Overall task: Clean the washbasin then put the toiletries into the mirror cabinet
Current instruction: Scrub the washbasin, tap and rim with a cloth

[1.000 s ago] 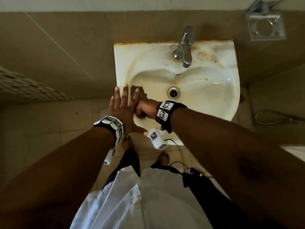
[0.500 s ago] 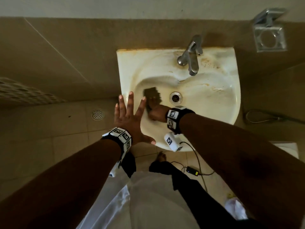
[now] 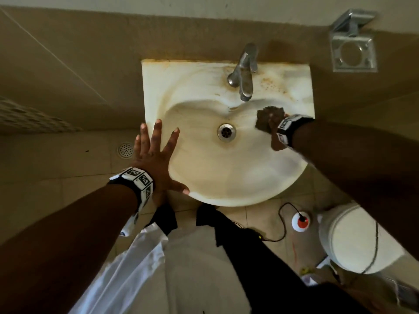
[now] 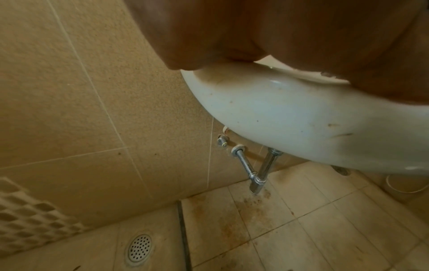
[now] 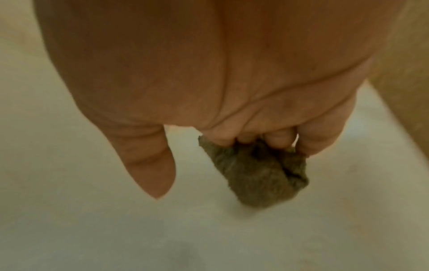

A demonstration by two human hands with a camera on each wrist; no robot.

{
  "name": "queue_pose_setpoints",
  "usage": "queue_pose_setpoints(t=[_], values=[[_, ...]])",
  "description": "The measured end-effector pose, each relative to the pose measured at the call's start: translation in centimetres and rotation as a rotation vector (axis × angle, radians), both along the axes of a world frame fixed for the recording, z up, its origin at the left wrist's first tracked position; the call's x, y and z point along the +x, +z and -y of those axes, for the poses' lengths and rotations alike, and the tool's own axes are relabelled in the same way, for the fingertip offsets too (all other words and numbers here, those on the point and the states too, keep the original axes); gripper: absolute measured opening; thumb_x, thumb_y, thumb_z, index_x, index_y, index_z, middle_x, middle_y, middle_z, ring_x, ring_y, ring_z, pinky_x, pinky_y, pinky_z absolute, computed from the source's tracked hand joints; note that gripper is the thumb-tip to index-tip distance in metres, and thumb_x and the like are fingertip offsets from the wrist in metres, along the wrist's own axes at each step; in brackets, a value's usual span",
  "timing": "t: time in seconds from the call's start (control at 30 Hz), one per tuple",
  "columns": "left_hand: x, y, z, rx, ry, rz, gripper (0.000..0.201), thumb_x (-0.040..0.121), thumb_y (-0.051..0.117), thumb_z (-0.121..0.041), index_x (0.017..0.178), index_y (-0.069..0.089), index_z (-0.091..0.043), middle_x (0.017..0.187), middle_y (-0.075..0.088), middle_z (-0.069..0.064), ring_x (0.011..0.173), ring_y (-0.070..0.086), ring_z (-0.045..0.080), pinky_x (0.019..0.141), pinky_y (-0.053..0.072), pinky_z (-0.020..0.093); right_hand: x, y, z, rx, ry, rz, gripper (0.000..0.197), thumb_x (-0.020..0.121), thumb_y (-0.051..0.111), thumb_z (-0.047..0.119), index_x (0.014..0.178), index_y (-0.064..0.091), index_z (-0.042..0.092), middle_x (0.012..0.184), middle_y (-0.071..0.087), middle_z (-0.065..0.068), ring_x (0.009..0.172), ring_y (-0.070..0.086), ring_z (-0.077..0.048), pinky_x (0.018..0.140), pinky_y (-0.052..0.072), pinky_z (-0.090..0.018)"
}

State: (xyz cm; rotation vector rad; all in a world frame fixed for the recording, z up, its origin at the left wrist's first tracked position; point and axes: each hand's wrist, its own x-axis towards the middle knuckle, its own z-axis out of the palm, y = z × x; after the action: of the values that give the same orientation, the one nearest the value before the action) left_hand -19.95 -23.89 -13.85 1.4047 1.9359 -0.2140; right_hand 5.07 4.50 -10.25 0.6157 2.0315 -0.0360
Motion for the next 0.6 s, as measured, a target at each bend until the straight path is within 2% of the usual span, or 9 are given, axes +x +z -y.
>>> queue_pose_setpoints(t=[0.07, 0.13, 0.23, 0.3, 0.37, 0.4, 0.47, 0.53, 0.6], values=[[0.0, 0.2, -0.1, -0.030, -0.005, -0.011, 0.162, 0.032, 0.057, -0.104, 0.143, -0.043, -0.041, 0.148, -0.056, 0.007, 0.138, -0.046, 0.042, 0.120, -0.013, 0.061, -0.7, -2.9, 0.4, -0.072, -0.114, -0.044, 0.101, 0.082, 0.067, 0.057, 0.158, 0.004, 0.034, 0.166, -0.014, -0.001, 0.152, -0.011, -0.028, 0.121, -0.006, -0.039], [0.1, 0.5, -0.2, -0.047, -0.010, -0.023, 0.161, 0.033, 0.055, -0.104, 0.144, -0.043, -0.041, 0.148, -0.055, 0.007, 0.138, -0.046, 0.042, 0.120, -0.013, 0.060, -2.2, -6.2, 2.0, -0.116, -0.258, -0.110, 0.122, 0.070, 0.067, 0.070, 0.157, -0.009, 0.032, 0.164, -0.020, -0.004, 0.151, -0.015, -0.030, 0.122, -0.002, -0.041], [0.2, 0.5, -0.3, -0.051, -0.015, -0.041, 0.161, 0.031, 0.050, -0.106, 0.144, -0.043, -0.040, 0.150, -0.054, 0.008, 0.139, -0.044, 0.044, 0.120, -0.012, 0.061, -6.4, -9.0, 6.1, -0.262, -0.400, -0.308, 0.123, 0.073, 0.075, 0.057, 0.158, -0.008, 0.023, 0.165, -0.015, -0.010, 0.152, -0.010, -0.030, 0.121, -0.002, -0.035], [0.3, 0.6, -0.3, -0.047, 0.000, -0.041, 0.162, 0.031, 0.054, -0.104, 0.143, -0.043, -0.041, 0.151, -0.053, 0.007, 0.140, -0.043, 0.043, 0.120, -0.012, 0.061, -10.0, -7.8, 9.7, -0.349, -0.414, -0.455, 0.115, 0.079, 0.075, 0.044, 0.158, -0.005, 0.020, 0.165, -0.010, -0.012, 0.153, -0.005, -0.030, 0.121, -0.001, -0.032], [0.4, 0.5, -0.3, -0.047, 0.008, -0.046, 0.163, 0.033, 0.060, -0.101, 0.143, -0.044, -0.041, 0.152, -0.052, 0.007, 0.141, -0.041, 0.044, 0.119, -0.012, 0.060, -12.9, -6.2, 12.4, -0.509, -0.558, -0.508, 0.107, 0.083, 0.071, 0.024, 0.158, -0.005, 0.021, 0.166, 0.000, -0.010, 0.151, 0.011, -0.029, 0.116, 0.025, -0.030], [0.5, 0.5, -0.3, -0.038, 0.012, -0.050, 0.164, 0.033, 0.061, -0.101, 0.143, -0.044, -0.040, 0.153, -0.050, 0.008, 0.142, -0.039, 0.045, 0.120, -0.010, 0.061, -13.8, -5.5, 13.4, -0.588, -0.567, -0.538, 0.103, 0.083, 0.069, 0.018, 0.159, 0.000, 0.021, 0.165, 0.014, -0.010, 0.146, 0.027, -0.030, 0.103, 0.037, -0.028], [0.5, 0.6, -0.3, -0.014, 0.022, -0.052, 0.163, 0.032, 0.061, -0.101, 0.143, -0.043, -0.041, 0.157, -0.045, 0.008, 0.144, -0.035, 0.046, 0.121, -0.007, 0.062, -13.9, -4.5, 14.7, -0.657, -0.534, -0.558, 0.082, 0.089, 0.064, 0.014, 0.157, 0.019, 0.015, 0.153, 0.040, -0.015, 0.131, 0.047, -0.030, 0.088, 0.043, -0.027], [0.4, 0.6, -0.2, -0.012, 0.018, -0.038, 0.162, 0.031, 0.057, -0.102, 0.143, -0.043, -0.042, 0.158, -0.043, 0.009, 0.145, -0.034, 0.047, 0.121, -0.007, 0.062, -11.2, -4.9, 14.9, -0.680, -0.390, -0.508, 0.069, 0.094, 0.063, 0.015, 0.155, 0.029, 0.016, 0.154, 0.039, -0.013, 0.136, 0.044, -0.030, 0.103, 0.039, -0.032], [0.3, 0.7, -0.3, -0.041, 0.005, -0.022, 0.161, 0.030, 0.051, -0.104, 0.142, -0.045, -0.041, 0.154, -0.048, 0.008, 0.142, -0.037, 0.047, 0.119, -0.010, 0.062, -6.8, -6.0, 14.0, -0.682, -0.246, -0.353, 0.077, 0.091, 0.068, 0.013, 0.156, 0.028, 0.024, 0.161, 0.028, -0.006, 0.146, 0.031, -0.026, 0.116, 0.028, -0.034]])
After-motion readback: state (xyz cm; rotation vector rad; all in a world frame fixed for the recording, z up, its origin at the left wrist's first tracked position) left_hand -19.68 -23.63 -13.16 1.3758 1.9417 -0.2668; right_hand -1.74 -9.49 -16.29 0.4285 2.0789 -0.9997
